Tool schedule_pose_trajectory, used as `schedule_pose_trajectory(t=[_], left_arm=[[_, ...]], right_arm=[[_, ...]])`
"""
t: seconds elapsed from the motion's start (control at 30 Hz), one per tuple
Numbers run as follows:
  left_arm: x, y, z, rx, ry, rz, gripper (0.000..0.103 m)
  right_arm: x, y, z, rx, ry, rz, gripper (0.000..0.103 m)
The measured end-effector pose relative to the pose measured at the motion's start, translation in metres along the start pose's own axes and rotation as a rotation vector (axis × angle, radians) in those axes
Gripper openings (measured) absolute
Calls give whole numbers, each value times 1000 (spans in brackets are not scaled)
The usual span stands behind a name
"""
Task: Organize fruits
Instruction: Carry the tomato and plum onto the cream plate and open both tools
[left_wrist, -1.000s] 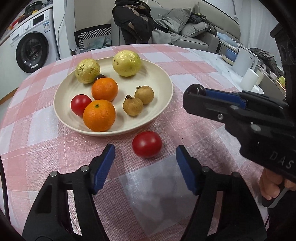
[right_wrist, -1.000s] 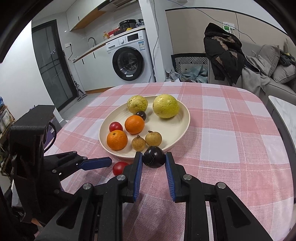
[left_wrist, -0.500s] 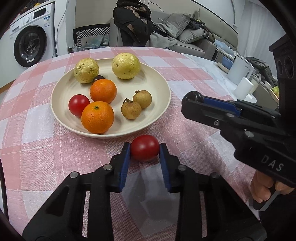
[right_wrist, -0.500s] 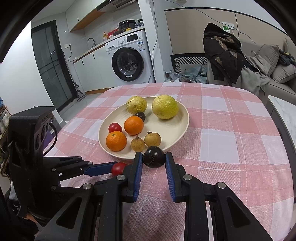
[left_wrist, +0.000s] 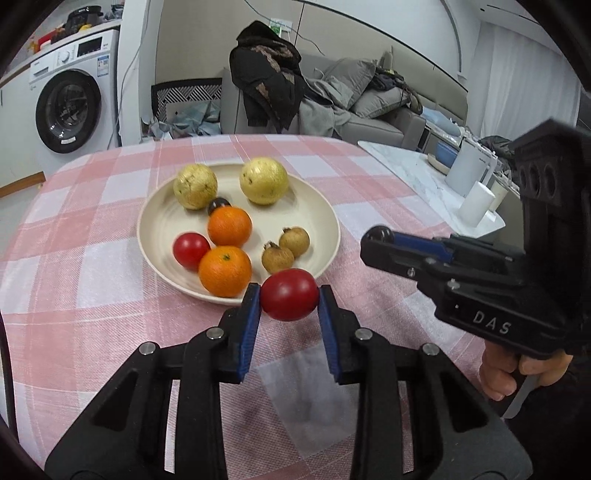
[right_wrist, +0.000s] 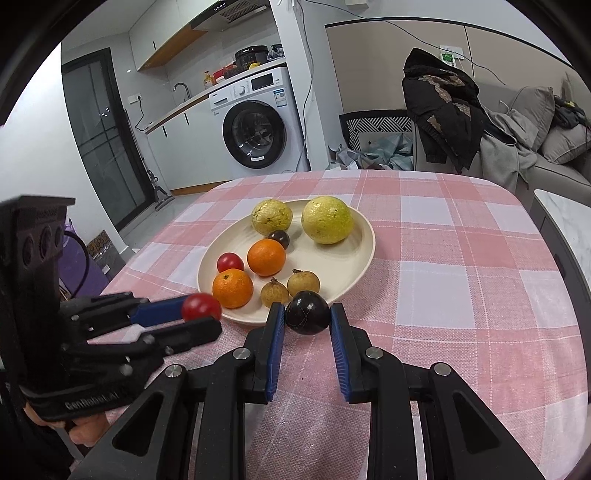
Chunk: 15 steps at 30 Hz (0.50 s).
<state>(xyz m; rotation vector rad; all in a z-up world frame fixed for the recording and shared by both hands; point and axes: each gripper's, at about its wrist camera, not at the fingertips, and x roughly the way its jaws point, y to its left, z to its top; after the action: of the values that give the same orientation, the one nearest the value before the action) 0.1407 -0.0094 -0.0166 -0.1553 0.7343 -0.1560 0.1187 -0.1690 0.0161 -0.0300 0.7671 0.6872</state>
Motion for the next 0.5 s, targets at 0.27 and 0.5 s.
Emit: schedule_pose_trajectory(t=[0.27, 0.5], left_arm=[[-22, 23, 11, -10, -60, 61, 28], [-22, 39, 17, -24, -76, 98, 28]], right_arm=[[5, 4, -1, -7, 13, 9, 26], [7, 3, 8, 23, 5, 14, 26]])
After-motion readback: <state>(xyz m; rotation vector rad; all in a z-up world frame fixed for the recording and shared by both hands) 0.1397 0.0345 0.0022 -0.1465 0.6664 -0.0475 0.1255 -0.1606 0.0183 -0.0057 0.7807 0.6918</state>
